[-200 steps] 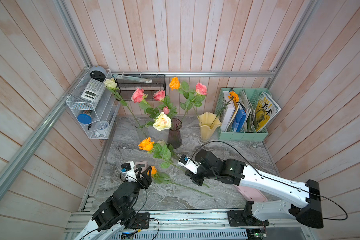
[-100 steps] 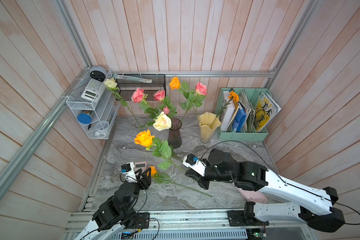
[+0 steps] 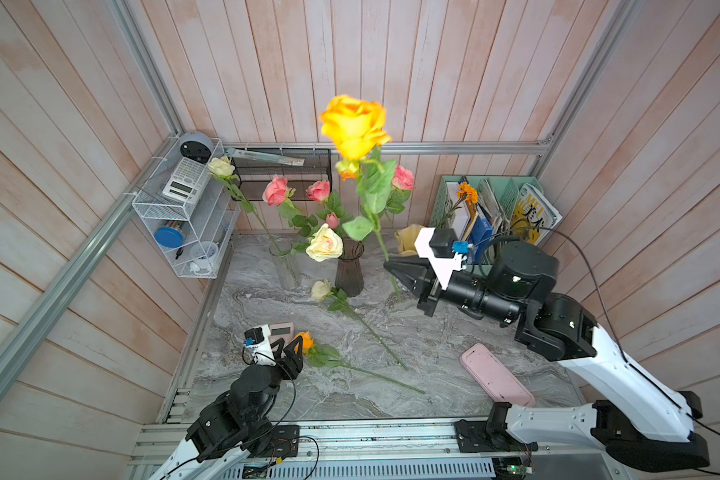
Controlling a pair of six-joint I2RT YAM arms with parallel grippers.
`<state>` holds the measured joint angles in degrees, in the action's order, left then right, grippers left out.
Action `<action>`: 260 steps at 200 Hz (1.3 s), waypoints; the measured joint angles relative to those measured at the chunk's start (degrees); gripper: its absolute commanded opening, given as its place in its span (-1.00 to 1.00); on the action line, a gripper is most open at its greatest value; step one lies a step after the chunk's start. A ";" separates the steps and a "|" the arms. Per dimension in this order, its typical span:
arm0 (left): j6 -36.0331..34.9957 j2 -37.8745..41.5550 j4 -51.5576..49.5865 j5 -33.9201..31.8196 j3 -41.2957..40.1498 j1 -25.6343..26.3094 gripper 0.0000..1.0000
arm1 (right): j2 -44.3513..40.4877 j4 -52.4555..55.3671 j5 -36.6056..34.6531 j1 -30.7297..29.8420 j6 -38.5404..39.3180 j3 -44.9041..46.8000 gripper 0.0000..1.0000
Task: Arrange the flowers in different vases according to their colors
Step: Insert the flower into the vase.
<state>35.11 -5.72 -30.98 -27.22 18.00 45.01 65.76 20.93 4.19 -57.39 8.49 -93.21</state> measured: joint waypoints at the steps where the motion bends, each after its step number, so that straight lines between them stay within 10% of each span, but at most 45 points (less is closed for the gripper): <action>1: 0.00 -0.07 0.09 0.00 -0.04 0.00 0.26 | -0.04 -0.26 -0.07 0.55 -0.02 -0.07 -1.00; 116: -2.38 -15.32 15.89 4.52 -1.77 0.02 0.28 | 7.67 -27.87 -9.90 31.17 -11.32 10.49 -1.00; 260: -4.20 -16.35 20.72 6.21 -3.04 0.02 0.32 | 24.94 -43.41 -10.08 35.74 -16.41 15.17 -1.00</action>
<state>30.92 -22.06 -10.26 -21.02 14.96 45.04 90.70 -22.48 -5.89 -21.65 -7.92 -78.04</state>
